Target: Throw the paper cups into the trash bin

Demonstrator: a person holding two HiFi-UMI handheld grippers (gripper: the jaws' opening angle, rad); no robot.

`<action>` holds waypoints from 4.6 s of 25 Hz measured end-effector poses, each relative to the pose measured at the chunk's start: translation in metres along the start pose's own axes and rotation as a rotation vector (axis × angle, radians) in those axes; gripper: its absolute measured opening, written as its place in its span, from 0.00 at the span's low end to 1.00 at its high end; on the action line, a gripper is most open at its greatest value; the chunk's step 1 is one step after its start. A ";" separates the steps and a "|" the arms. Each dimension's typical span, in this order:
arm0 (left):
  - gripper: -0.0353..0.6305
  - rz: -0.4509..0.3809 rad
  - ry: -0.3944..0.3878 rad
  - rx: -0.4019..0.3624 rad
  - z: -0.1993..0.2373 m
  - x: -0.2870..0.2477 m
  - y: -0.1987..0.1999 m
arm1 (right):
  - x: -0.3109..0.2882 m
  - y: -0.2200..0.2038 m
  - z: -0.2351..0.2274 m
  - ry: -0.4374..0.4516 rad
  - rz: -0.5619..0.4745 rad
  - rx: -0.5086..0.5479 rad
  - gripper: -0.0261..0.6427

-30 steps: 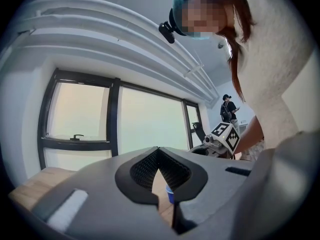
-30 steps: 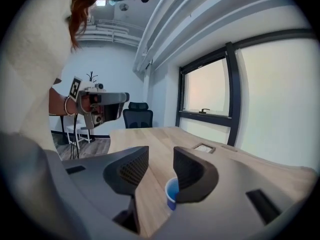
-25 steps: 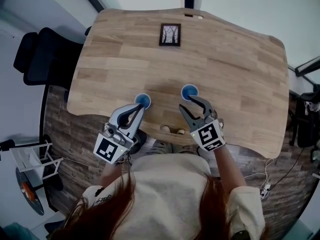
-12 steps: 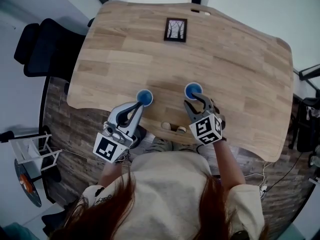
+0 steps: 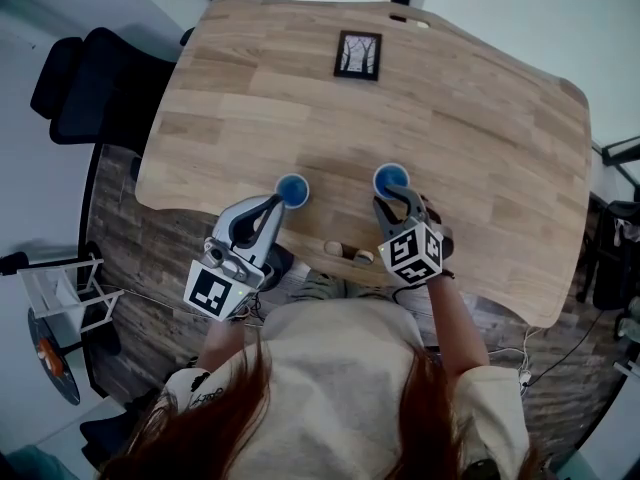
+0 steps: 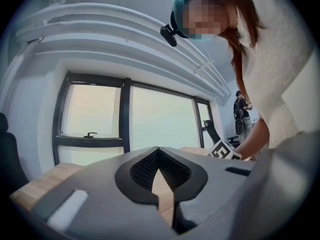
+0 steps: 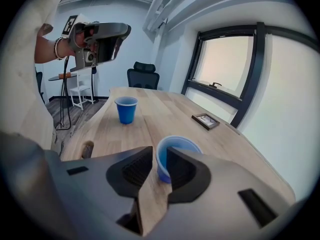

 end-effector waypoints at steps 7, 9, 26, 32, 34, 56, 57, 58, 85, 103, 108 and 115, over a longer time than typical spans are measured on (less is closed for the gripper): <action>0.06 0.004 0.026 -0.012 0.002 0.007 -0.003 | -0.004 -0.004 -0.004 0.003 0.014 0.010 0.10; 0.06 0.002 0.036 -0.003 0.001 0.005 0.000 | -0.004 -0.003 -0.006 -0.003 0.010 0.009 0.10; 0.06 -0.016 0.153 -0.006 -0.009 0.023 -0.002 | 0.018 0.050 -0.022 0.045 -0.125 0.089 0.09; 0.06 -0.010 0.173 -0.013 -0.004 0.041 -0.002 | 0.017 0.079 -0.015 0.058 -0.163 0.150 0.09; 0.06 -0.015 0.167 -0.023 0.003 0.049 -0.002 | 0.016 0.089 -0.010 0.056 -0.170 0.150 0.09; 0.06 -0.009 0.078 -0.013 0.049 0.109 -0.006 | -0.009 0.159 0.046 0.029 -0.165 0.163 0.09; 0.06 -0.009 0.078 -0.012 0.051 0.112 -0.006 | -0.012 0.161 0.048 0.032 -0.164 0.164 0.09; 0.06 -0.009 0.078 -0.011 0.052 0.114 -0.007 | -0.014 0.162 0.051 0.035 -0.162 0.166 0.09; 0.06 -0.033 0.162 -0.014 0.078 0.171 -0.014 | -0.077 0.155 0.100 0.105 -0.082 0.128 0.22; 0.06 0.032 0.366 0.012 0.035 0.178 -0.017 | -0.099 0.122 0.063 0.137 -0.164 0.008 0.56; 0.06 0.013 0.450 -0.008 0.015 0.186 -0.020 | -0.112 0.117 0.066 0.211 -0.155 0.057 0.56; 0.06 0.008 0.519 -0.016 -0.004 0.186 -0.024 | -0.109 0.120 0.062 0.246 -0.200 0.060 0.55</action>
Point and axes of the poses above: the fingertips, and each gripper's own axes: x backward along the fingers, z to its left, y out of its top, the point moved 9 cm from there along x, backward along the fingers, and after that the axes turned 8 degrees about x, right-handed, at the moved point
